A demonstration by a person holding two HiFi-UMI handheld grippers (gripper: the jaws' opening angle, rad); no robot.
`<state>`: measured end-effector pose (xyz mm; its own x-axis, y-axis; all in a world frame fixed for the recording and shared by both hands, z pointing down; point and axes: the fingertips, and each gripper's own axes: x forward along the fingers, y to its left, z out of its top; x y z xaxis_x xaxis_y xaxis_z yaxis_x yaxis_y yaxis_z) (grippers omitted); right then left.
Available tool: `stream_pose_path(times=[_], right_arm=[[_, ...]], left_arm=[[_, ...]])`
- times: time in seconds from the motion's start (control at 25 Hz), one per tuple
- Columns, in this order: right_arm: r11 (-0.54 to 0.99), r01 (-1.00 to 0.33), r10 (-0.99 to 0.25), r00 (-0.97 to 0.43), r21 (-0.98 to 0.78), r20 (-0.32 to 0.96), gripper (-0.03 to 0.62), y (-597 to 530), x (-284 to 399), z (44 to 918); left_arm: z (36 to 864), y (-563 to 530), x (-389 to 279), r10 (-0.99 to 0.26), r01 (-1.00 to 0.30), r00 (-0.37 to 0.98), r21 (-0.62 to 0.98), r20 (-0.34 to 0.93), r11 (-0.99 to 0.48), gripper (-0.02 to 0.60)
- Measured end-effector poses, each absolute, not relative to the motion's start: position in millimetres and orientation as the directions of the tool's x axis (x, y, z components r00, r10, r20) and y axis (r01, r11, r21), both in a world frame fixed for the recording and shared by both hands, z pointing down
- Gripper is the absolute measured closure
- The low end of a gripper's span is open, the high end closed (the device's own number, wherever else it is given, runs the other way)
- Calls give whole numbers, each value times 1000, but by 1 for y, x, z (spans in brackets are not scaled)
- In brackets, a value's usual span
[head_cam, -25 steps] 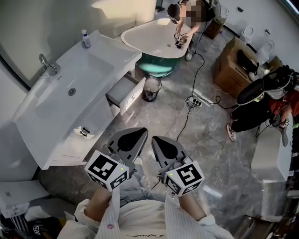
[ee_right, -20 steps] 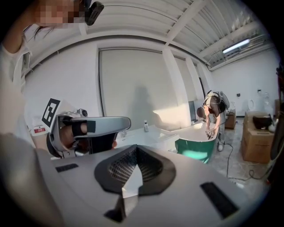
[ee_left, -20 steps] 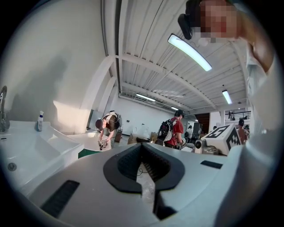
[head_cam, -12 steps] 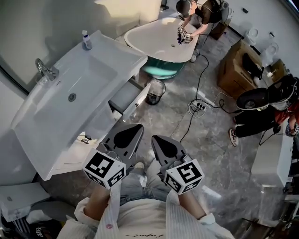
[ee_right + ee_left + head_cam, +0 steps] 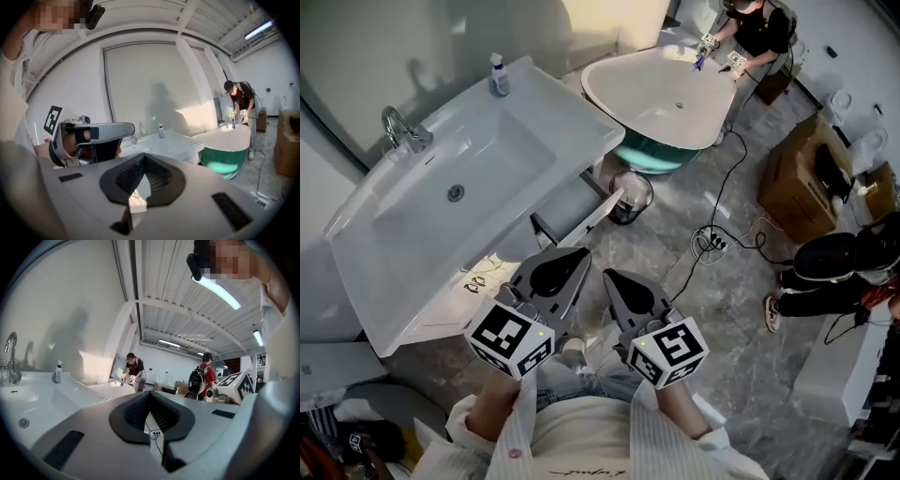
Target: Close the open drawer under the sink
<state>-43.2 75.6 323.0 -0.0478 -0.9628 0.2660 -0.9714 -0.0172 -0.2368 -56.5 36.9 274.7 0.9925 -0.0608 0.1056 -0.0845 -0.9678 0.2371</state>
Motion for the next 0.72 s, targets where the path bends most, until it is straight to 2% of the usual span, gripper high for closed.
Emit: stream_pose_path(times=[0.72], right_arm=[[347, -904, -863, -412, -248, 294, 585, -43, 93, 317]], left_arm=[[272, -75, 74, -409, -430, 903, 257, 133, -866, 566]])
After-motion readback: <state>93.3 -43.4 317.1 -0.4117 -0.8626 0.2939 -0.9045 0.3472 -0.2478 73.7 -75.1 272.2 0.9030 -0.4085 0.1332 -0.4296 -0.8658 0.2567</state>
